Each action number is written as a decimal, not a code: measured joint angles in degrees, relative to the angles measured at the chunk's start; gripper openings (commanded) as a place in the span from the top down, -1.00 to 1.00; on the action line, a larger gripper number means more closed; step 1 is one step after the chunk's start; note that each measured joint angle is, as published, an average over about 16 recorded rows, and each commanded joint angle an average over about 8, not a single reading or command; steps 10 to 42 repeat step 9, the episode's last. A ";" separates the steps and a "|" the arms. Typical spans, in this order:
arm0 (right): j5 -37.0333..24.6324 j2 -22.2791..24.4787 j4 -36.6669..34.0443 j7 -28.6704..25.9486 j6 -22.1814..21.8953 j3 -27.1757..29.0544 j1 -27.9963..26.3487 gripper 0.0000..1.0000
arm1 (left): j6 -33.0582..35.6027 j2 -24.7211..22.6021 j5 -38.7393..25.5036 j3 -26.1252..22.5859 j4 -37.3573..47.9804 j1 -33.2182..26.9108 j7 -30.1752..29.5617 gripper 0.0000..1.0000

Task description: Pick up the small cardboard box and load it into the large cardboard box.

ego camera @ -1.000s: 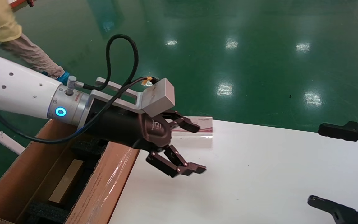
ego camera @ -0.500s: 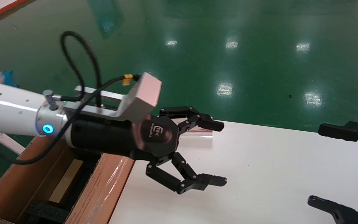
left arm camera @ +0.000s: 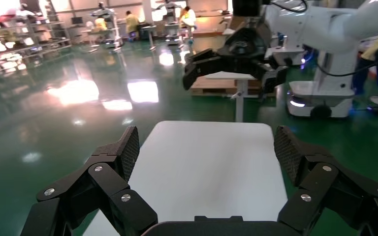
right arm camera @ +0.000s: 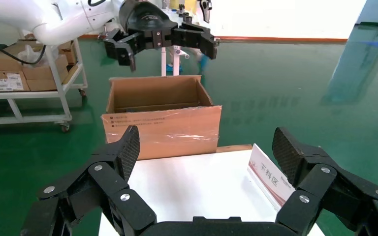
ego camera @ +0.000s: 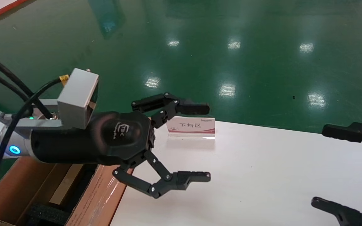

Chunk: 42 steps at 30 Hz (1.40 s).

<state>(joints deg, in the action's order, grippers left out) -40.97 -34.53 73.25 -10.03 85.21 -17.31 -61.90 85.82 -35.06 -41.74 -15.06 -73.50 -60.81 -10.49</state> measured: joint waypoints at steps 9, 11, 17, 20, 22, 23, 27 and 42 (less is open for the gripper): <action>-0.07 -0.04 0.02 -0.06 0.04 0.11 0.03 -1.00 | 0.22 -0.06 0.21 1.03 0.06 0.81 0.37 -1.00; -0.07 -0.04 0.02 -0.06 0.04 0.11 0.03 -1.00 | 0.22 -0.06 0.21 1.03 0.06 0.81 0.37 -1.00; -0.07 -0.04 0.02 -0.06 0.04 0.11 0.03 -1.00 | 0.22 -0.06 0.21 1.03 0.06 0.81 0.37 -1.00; -0.07 -0.04 0.02 -0.06 0.04 0.11 0.03 -1.00 | 0.22 -0.06 0.21 1.03 0.06 0.81 0.37 -1.00; -0.07 -0.04 0.02 -0.06 0.04 0.11 0.03 -1.00 | 0.22 -0.06 0.21 1.03 0.06 0.81 0.37 -1.00; -0.07 -0.04 0.02 -0.06 0.04 0.11 0.03 -1.00 | 0.22 -0.06 0.21 1.03 0.06 0.81 0.37 -1.00; -0.07 -0.04 0.02 -0.06 0.04 0.11 0.03 -1.00 | 0.22 -0.06 0.21 1.03 0.06 0.81 0.37 -1.00; -0.07 -0.04 0.02 -0.06 0.04 0.11 0.03 -1.00 | 0.22 -0.06 0.21 1.03 0.06 0.81 0.37 -1.00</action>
